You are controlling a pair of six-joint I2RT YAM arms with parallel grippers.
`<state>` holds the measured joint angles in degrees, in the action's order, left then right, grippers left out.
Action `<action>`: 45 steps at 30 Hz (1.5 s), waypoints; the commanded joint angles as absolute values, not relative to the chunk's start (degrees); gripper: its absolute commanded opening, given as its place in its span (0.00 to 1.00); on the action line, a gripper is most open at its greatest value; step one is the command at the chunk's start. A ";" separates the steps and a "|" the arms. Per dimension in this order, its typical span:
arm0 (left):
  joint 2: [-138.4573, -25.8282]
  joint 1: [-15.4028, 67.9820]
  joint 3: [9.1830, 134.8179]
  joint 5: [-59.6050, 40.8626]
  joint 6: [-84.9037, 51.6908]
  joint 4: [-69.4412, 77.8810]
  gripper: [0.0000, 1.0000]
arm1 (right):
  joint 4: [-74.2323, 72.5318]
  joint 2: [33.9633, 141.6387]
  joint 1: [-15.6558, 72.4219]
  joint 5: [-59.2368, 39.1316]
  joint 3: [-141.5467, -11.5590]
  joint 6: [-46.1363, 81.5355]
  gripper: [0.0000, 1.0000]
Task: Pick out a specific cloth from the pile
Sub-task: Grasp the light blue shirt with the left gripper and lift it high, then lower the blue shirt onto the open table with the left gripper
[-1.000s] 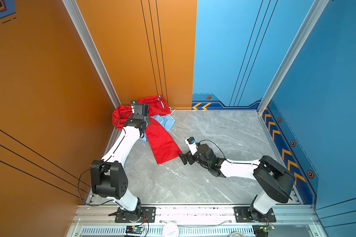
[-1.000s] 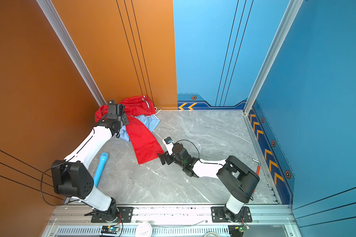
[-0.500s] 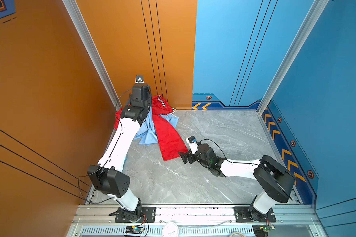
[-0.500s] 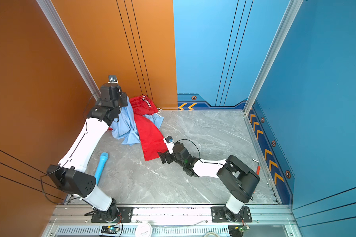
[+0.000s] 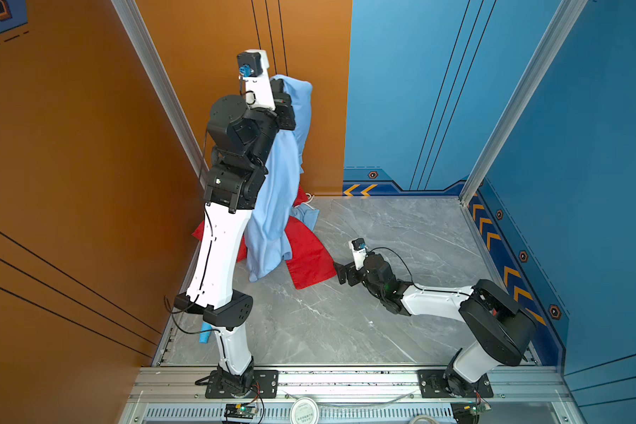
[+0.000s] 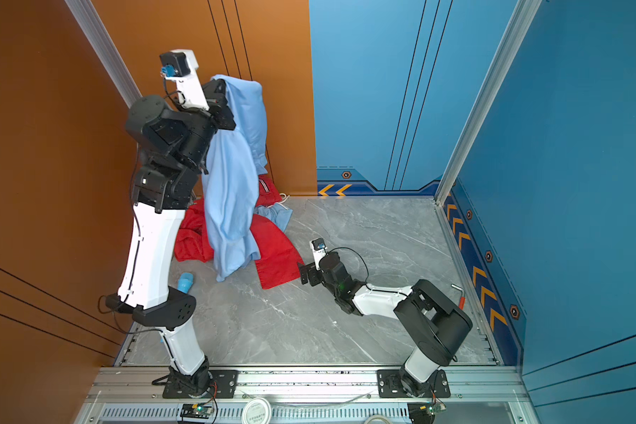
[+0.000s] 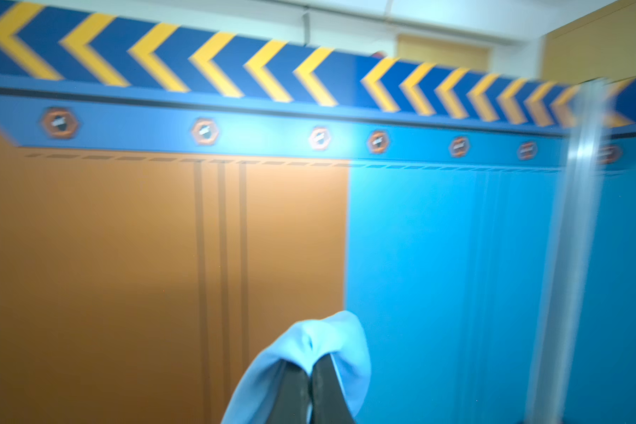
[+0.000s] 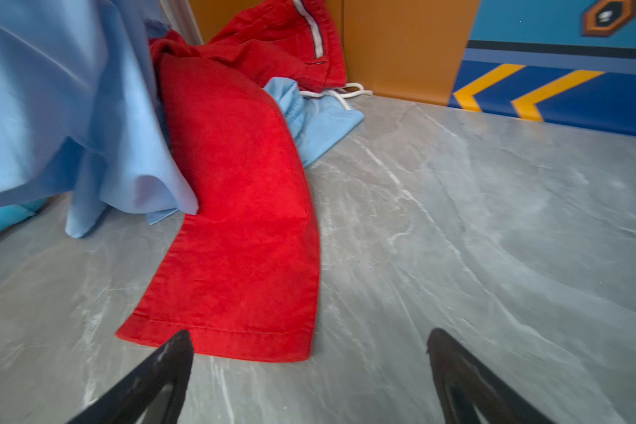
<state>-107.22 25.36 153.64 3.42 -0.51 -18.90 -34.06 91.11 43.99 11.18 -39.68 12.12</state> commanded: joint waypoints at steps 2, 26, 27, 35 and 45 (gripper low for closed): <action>-112.74 33.62 154.31 -12.08 -1.62 -14.42 0.00 | -37.08 81.82 43.05 19.18 -34.71 11.80 1.00; -67.77 37.82 72.56 13.79 23.03 -29.08 0.98 | 1.32 72.78 37.31 7.36 -35.21 24.37 1.00; -66.69 36.14 70.91 12.88 23.18 -28.83 0.98 | 0.16 76.18 37.32 7.19 -36.20 24.56 1.00; -58.22 23.23 59.75 1.53 28.01 -1.82 0.98 | -4.90 98.42 37.56 1.89 -45.93 27.54 0.94; -71.46 3.37 69.66 -5.96 25.04 6.59 0.98 | -7.21 95.90 36.01 -2.52 -47.18 25.67 0.00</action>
